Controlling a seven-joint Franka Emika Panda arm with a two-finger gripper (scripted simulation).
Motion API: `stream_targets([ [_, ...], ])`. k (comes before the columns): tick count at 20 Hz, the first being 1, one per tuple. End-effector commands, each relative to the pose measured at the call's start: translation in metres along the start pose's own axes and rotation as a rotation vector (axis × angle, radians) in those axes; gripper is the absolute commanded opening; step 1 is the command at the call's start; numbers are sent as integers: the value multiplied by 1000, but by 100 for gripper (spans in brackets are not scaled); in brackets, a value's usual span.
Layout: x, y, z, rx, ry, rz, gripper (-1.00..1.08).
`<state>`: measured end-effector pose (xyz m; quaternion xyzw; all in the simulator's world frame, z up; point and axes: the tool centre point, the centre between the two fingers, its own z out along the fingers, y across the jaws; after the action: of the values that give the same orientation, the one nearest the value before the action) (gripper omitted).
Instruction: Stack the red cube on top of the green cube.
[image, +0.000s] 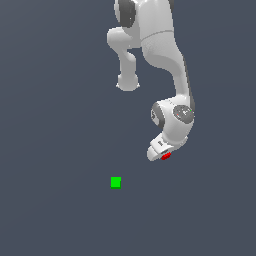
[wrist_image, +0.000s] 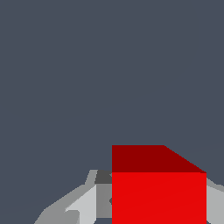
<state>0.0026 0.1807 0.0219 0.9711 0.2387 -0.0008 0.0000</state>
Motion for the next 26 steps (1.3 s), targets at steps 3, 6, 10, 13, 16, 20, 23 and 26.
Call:
stream_targets([
  [3, 0, 0, -13, -1, 1, 0, -100],
  [6, 0, 0, -29, -1, 1, 0, -100],
  [10, -1, 0, -58, -1, 1, 0, -100],
  [13, -1, 0, -77, -1, 1, 0, -100],
  [16, -1, 0, -90, -1, 1, 0, -100],
  [20, 0, 0, -98, -1, 1, 0, -100],
  [23, 0, 0, -97, -1, 3, 0, -100],
  [26, 0, 7, -95, -1, 3, 0, -100],
])
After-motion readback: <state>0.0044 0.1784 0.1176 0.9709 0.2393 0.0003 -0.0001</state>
